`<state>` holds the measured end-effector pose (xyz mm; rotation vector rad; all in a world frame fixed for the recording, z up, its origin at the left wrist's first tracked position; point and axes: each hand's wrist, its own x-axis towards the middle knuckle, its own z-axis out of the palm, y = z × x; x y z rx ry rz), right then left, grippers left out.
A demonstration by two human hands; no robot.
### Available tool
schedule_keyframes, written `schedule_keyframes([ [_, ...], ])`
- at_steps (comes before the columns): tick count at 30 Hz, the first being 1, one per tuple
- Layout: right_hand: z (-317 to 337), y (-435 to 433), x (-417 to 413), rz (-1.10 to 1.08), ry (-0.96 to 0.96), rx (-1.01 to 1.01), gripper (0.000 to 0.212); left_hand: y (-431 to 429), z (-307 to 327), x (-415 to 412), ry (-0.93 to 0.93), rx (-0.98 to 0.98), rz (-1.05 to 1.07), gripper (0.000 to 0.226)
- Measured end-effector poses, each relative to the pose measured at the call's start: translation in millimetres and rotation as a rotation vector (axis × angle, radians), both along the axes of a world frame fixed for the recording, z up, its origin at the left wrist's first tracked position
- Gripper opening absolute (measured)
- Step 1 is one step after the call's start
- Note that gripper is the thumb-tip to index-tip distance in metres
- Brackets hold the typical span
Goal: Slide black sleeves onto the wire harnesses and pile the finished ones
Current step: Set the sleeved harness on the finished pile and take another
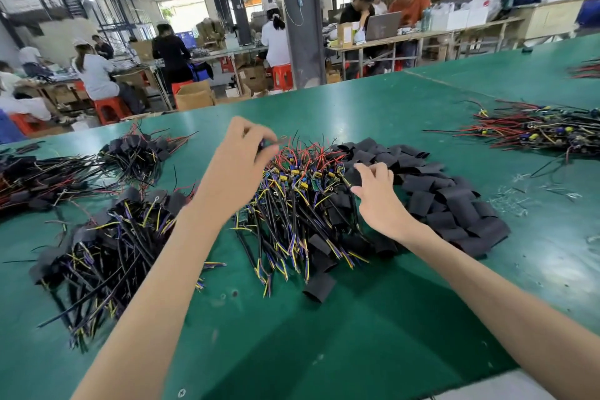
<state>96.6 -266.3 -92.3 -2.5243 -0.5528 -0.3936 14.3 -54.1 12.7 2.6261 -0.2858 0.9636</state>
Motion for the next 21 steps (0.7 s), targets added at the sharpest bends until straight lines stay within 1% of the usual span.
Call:
schedule_keyframes([
  [2,-0.6,1.5,-0.8,0.026,0.027,0.026,0.047,5.9,-25.0,-13.8,0.003,0.008,0.009,0.018],
  [5,-3.7,3.0,-3.6,0.080,0.020,0.063,0.047,7.9,-49.6,-24.9,-0.043,-0.006,0.005,0.013],
  [10,-5.5,3.5,-5.0,0.137,0.031,0.104,0.047,3.9,-55.7,-28.5,-0.122,-0.068,-0.037,0.008],
  [14,-2.6,2.9,-7.7,0.170,0.070,0.160,0.045,2.1,-60.8,-31.2,-0.109,-0.100,-0.058,0.007],
  [21,3.9,0.7,-11.4,0.178,0.127,0.242,0.044,-0.2,-68.4,-32.5,-0.102,-0.027,-0.008,0.008],
])
